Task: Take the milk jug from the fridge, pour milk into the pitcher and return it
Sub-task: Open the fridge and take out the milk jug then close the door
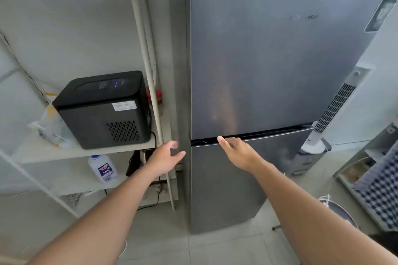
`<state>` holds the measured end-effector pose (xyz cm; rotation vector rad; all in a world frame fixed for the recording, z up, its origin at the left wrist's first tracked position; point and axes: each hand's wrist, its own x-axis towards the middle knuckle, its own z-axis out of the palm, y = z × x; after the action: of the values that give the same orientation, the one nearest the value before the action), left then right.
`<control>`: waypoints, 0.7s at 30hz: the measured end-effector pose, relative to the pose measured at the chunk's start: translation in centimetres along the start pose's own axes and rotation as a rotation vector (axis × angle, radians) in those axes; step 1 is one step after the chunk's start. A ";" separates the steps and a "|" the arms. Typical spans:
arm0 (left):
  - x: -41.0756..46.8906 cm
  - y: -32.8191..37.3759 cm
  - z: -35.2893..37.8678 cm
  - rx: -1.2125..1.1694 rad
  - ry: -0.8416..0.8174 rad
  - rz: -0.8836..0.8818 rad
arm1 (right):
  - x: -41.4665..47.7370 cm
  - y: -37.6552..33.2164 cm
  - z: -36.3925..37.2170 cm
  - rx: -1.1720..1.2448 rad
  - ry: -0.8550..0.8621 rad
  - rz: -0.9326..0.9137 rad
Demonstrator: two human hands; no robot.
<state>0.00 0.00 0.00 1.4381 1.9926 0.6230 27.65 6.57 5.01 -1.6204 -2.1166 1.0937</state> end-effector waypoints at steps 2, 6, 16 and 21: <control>1.1 -0.4 0.7 -0.038 -0.017 0.000 | 0.7 -0.2 0.7 0.022 0.001 0.046; 2.6 -1.3 2.7 -0.119 -0.068 -0.003 | 1.7 -0.4 2.0 0.036 0.042 0.086; 6.3 -2.1 5.5 -0.291 0.029 0.047 | 3.6 -1.7 3.1 0.154 0.086 0.224; 7.0 -3.0 6.4 -0.357 0.058 0.061 | 4.2 -1.7 3.3 0.104 0.088 0.238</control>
<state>0.81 5.96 -7.94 1.2761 1.7727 1.0008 22.94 8.91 2.99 -1.8682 -1.8159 1.1567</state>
